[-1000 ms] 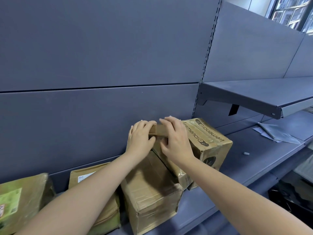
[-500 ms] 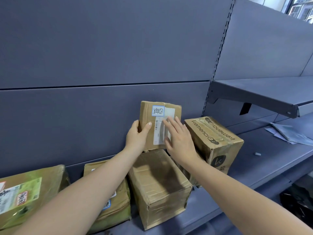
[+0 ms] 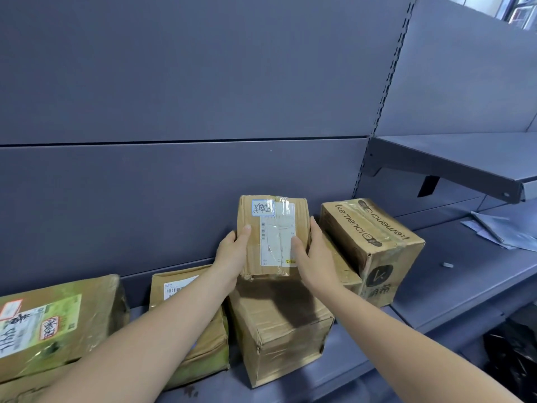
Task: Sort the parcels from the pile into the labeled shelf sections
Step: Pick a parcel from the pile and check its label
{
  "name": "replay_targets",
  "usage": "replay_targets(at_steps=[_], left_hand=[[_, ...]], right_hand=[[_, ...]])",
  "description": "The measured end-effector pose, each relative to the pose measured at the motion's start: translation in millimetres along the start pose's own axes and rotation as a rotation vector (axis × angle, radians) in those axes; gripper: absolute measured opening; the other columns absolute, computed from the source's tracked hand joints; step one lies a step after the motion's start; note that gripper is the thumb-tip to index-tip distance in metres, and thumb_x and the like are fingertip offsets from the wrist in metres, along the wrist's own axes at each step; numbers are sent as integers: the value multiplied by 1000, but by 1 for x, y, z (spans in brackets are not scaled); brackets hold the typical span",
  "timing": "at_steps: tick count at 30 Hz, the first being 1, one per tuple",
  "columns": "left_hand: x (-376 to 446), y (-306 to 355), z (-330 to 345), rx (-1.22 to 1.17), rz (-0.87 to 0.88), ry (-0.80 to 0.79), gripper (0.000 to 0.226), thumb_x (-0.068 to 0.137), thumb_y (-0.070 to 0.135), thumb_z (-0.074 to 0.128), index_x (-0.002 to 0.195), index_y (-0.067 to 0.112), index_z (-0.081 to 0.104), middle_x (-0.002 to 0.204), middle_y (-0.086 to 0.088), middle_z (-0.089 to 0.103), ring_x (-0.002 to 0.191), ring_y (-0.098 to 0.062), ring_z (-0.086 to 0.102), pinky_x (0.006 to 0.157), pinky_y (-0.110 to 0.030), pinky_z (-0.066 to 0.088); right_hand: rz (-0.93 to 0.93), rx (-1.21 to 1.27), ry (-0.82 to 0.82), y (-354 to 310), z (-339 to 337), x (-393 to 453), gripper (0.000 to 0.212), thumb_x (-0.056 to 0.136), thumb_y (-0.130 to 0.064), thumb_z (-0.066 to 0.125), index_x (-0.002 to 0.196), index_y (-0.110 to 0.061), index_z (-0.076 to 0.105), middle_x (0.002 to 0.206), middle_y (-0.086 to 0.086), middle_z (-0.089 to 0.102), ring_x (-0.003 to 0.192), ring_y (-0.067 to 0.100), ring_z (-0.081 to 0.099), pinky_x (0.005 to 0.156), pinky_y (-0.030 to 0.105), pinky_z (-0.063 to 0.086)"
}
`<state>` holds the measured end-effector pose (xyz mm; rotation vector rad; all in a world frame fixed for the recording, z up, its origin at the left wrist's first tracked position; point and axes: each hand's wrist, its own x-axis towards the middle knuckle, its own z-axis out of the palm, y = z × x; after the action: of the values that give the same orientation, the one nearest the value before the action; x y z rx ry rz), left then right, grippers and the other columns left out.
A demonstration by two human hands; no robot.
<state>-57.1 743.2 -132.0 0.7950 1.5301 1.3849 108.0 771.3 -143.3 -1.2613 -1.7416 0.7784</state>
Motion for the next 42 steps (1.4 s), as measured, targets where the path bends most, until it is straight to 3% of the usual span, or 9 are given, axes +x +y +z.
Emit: replay_targets(at_steps=[5, 10, 16, 20, 23, 27, 31, 36, 42], left_hand=[[1, -5, -6, 34, -46, -31, 40, 100, 48, 41, 121, 19, 59, 109, 3, 69, 98, -16, 66, 70, -28, 50], [5, -12, -9, 79, -113, -77, 42, 98, 49, 45, 116, 15, 63, 106, 1, 71, 99, -19, 67, 88, -34, 52], [6, -13, -9, 93, -129, -90, 46, 95, 52, 49, 117, 13, 62, 106, 0, 71, 99, -20, 67, 94, -37, 51], [15, -7, -21, 78, -125, -43, 72, 72, 68, 58, 120, 15, 57, 111, -1, 69, 101, -22, 65, 93, -38, 50], [21, -2, -33, 231, -108, 11, 100, 61, 79, 53, 133, 10, 52, 133, -8, 58, 117, -29, 57, 98, -41, 45], [17, 4, -34, 451, 50, 0, 69, 88, 56, 57, 145, 19, 40, 147, 0, 43, 133, -20, 43, 104, -34, 36], [18, 13, -28, 554, 132, -142, 54, 82, 55, 66, 127, 28, 59, 129, 6, 58, 116, -14, 55, 95, -30, 43], [17, 10, -31, 626, -24, -445, 41, 76, 58, 71, 95, 22, 74, 98, -3, 74, 86, -14, 68, 87, -32, 52], [14, 5, -36, 477, -30, -311, 45, 84, 53, 67, 87, 8, 74, 77, -7, 70, 65, -17, 61, 65, -27, 45]], right_hand=[[16, 9, -2, 1, 0, -5, 60, 100, -36, 45, 153, -28, 19, 144, -8, 49, 129, 14, 49, 106, 37, 41], [55, -1, -18, 10, 0, -2, 58, 101, -38, 42, 154, -28, 19, 145, -6, 48, 130, 17, 48, 102, 31, 39], [58, 5, -38, 12, -3, -3, 48, 102, -34, 44, 147, -27, 31, 127, -7, 58, 109, 13, 57, 80, 19, 40], [37, -48, -124, 12, -9, 3, 38, 101, -37, 44, 138, -26, 43, 118, -9, 61, 105, 12, 58, 83, 26, 43], [6, -93, -221, 14, -16, 10, 31, 102, -38, 43, 130, -27, 51, 117, -14, 61, 107, 7, 56, 80, 20, 41], [10, -152, -367, 15, -20, 16, 26, 102, -38, 43, 125, -33, 55, 115, -19, 60, 110, 4, 54, 88, 21, 41], [-25, -199, -472, 7, -14, 19, 32, 101, -43, 42, 120, -32, 65, 114, -19, 66, 110, 3, 57, 99, 29, 43], [-52, -186, -424, 0, -4, 20, 43, 89, -59, 55, 77, -21, 73, 66, 0, 64, 64, 12, 54, 67, 41, 46], [-10, -93, -273, 5, 2, 26, 31, 82, -52, 69, 95, -25, 75, 87, -11, 73, 87, 4, 66, 82, 30, 53]])
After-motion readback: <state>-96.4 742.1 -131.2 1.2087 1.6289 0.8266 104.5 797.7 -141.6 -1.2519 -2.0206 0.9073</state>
